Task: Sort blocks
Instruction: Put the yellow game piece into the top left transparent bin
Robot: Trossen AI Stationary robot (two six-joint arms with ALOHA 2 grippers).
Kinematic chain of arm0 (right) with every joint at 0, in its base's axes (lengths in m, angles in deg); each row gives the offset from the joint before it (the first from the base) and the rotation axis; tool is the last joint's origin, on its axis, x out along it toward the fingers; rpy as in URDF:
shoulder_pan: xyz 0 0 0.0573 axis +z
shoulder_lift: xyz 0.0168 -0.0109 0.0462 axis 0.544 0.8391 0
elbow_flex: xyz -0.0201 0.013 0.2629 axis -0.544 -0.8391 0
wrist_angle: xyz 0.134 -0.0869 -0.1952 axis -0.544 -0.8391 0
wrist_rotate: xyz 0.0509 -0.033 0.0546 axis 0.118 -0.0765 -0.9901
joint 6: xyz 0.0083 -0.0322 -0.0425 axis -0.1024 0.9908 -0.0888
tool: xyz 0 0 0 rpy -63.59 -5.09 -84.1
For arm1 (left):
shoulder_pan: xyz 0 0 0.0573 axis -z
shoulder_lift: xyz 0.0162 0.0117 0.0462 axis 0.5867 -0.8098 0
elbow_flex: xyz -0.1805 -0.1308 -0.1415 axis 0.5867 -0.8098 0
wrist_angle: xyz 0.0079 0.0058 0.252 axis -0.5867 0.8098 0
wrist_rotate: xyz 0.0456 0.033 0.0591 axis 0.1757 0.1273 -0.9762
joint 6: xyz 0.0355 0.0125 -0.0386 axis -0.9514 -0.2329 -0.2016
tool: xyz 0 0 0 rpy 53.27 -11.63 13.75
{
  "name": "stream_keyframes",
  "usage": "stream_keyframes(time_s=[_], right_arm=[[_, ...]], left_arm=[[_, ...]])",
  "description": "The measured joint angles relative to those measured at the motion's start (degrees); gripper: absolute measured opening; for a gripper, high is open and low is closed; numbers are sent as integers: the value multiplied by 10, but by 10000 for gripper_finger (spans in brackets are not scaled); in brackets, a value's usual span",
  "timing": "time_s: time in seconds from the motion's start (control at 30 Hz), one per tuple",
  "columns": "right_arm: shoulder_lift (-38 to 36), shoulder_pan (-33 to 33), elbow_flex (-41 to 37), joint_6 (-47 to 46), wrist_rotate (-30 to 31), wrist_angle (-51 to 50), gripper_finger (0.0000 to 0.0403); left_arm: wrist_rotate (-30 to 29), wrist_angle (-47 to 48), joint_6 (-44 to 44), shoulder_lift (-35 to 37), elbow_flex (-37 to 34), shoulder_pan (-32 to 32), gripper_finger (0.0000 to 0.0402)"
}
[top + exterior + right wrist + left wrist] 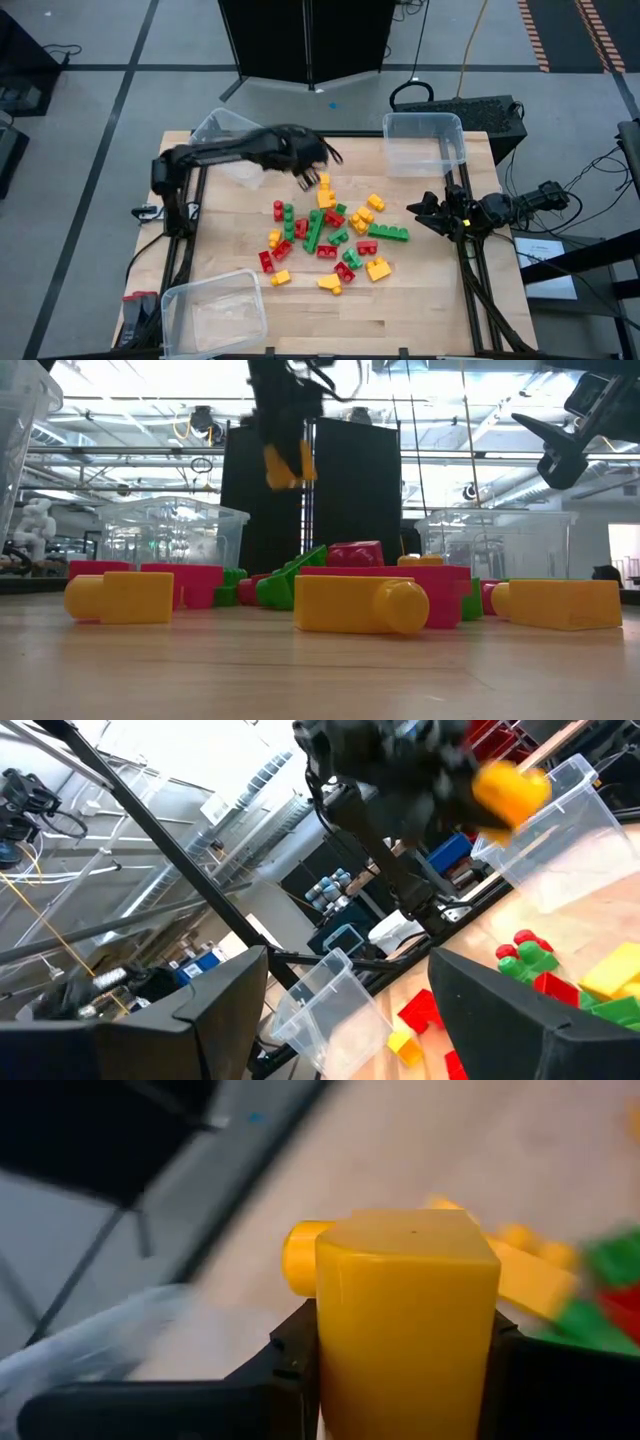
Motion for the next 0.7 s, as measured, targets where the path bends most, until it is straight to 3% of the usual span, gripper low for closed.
stream_keyframes(time_s=[0.3,0.5,0.7], right_arm=[[0,0,0,5,2,-10,272],[0,0,0,12,2,-14,272],[0,0,0,15,2,-19,272]], left_arm=[[-28,118,43,93,-4,-168,90],[28,137,10,101,-14,-270,90],[57,140,-4,94,-62,-309,90]])
